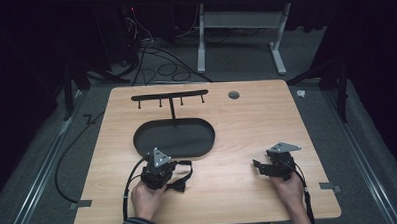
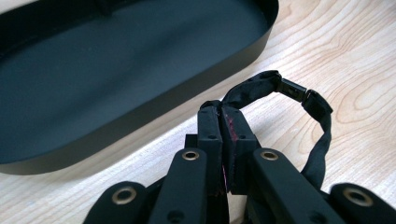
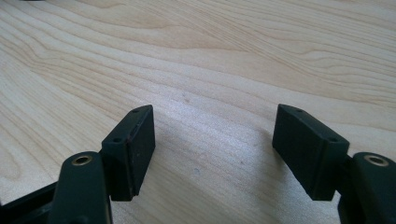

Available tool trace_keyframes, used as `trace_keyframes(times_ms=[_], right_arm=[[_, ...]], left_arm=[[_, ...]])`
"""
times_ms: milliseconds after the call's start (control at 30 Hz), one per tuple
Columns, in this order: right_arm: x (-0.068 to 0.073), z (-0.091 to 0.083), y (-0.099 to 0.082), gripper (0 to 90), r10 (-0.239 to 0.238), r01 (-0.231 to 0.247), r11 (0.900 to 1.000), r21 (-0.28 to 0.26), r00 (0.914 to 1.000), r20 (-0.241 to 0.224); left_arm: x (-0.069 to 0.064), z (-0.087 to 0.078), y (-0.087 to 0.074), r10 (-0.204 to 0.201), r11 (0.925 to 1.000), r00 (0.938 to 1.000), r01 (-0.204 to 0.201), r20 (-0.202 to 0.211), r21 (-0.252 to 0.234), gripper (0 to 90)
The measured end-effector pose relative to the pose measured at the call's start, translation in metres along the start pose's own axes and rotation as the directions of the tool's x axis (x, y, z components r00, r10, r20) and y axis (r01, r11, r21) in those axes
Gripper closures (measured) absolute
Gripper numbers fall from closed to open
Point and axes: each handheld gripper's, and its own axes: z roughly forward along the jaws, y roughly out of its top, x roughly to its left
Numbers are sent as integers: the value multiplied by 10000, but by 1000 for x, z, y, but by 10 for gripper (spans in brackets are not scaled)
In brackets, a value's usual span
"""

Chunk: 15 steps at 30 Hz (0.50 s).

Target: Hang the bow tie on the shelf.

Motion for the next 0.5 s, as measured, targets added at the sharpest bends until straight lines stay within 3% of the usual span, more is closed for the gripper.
trace_keyframes(times_ms=[500], right_arm=[[0,0,0,314,-14,14,10000,-5,10000,12]], left_arm=[[5,-17,11,-197,9975,9998,202,88,-683,871]])
